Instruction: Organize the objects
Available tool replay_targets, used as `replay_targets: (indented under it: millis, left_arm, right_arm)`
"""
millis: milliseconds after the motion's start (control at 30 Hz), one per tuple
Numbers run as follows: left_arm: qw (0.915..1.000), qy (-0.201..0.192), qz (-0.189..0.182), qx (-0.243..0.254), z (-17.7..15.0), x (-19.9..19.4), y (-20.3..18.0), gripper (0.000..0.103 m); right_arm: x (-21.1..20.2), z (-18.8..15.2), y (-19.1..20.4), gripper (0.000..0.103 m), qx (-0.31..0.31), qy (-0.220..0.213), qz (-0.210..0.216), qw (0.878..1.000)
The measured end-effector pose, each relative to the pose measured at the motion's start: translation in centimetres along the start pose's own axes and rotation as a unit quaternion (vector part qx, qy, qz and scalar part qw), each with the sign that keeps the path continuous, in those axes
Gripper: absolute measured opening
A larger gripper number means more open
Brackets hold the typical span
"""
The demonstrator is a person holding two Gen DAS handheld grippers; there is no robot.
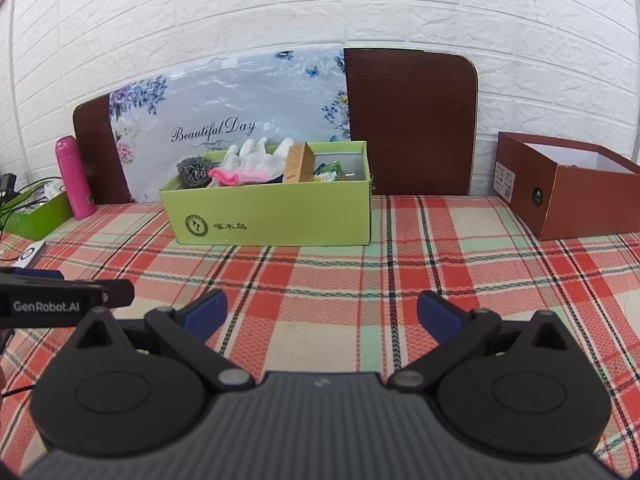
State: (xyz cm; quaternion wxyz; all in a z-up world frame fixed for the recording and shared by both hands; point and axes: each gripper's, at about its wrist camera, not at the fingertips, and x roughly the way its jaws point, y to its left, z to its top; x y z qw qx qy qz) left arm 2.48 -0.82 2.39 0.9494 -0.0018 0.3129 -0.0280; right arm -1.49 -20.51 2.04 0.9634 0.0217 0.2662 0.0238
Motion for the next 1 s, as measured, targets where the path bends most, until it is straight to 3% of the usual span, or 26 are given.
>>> replay_targets:
  millis: [1000]
  left_arm:
    - [0.9996,0.027,0.001,-0.002,-0.4,2.5,0.5,0.092]
  right_arm:
    - [3.2,-0.1,0.6,0.103,-0.015,0.029,-0.007,0.999]
